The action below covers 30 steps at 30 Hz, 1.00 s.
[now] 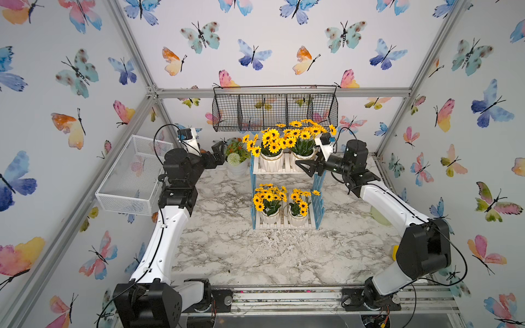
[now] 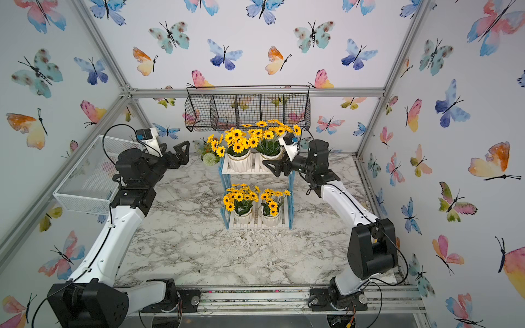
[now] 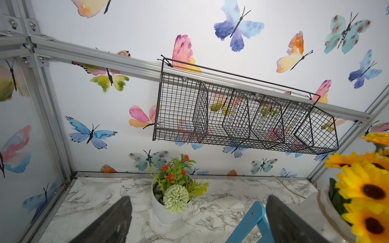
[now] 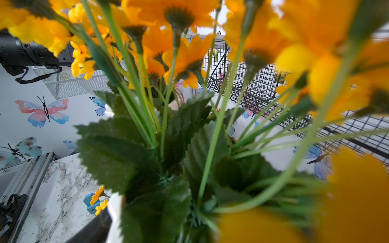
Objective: Take the sunflower pots off the shelves
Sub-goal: Pick up the sunflower pot from the shelf.
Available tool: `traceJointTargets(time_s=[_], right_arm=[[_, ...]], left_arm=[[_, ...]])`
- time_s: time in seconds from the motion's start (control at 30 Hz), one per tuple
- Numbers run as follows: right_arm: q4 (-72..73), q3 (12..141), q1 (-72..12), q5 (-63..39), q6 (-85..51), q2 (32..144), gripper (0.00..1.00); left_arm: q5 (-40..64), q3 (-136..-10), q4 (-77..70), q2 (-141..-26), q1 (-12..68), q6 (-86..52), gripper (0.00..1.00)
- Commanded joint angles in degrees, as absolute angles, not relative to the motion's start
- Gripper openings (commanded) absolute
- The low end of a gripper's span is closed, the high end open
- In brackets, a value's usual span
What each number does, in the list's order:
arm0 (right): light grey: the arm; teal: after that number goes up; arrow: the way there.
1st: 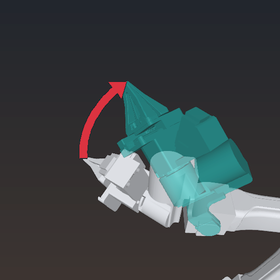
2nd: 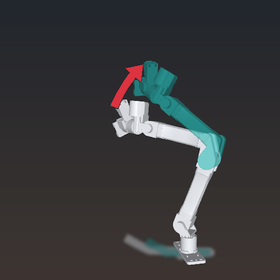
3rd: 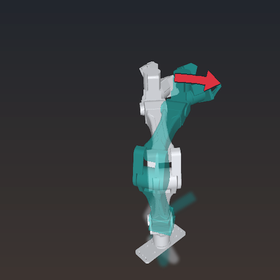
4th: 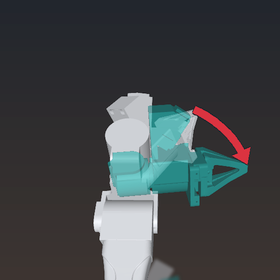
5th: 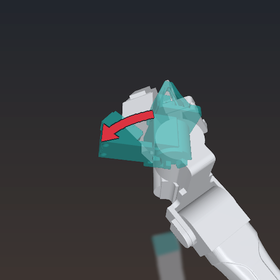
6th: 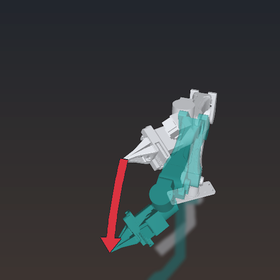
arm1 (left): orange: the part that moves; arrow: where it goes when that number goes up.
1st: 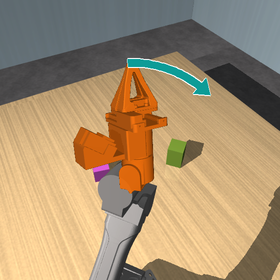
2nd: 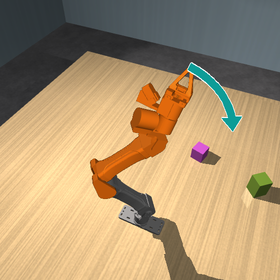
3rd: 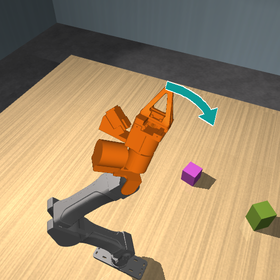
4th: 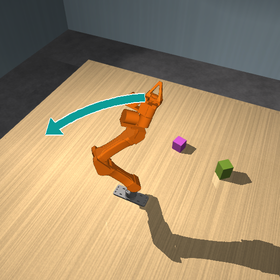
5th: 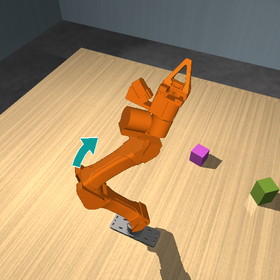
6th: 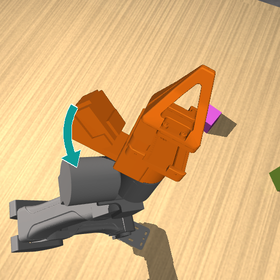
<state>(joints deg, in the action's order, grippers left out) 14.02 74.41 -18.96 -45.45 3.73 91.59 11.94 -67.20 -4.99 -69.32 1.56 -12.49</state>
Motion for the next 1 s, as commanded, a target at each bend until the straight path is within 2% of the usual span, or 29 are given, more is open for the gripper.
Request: traceJointTargets(time_s=[0.0,0.17,0.2,0.6,0.97], right_arm=[[10.6,74.2,-19.5,-46.3,5.2,91.0,0.39],[9.1,74.3,-19.5,-46.9,5.4,90.7,0.18],[8.7,74.5,-19.5,-46.1,4.9,90.7,0.03],[5.6,74.3,-19.5,-45.4,5.6,89.4,0.02],[10.1,71.3,-19.6,-44.7,4.3,84.7,0.02]], left_arm=[[12.3,-66.4,-6.3,-67.7,1.4,-12.3,0.98],[12.2,-66.4,-6.3,-67.6,1.3,-12.3,0.98],[12.2,-66.4,-6.3,-67.6,1.3,-12.3,0.98],[12.3,-66.1,-6.6,-67.5,1.3,-12.4,0.98],[12.5,-66.4,-6.7,-67.8,1.3,-12.6,0.98]])
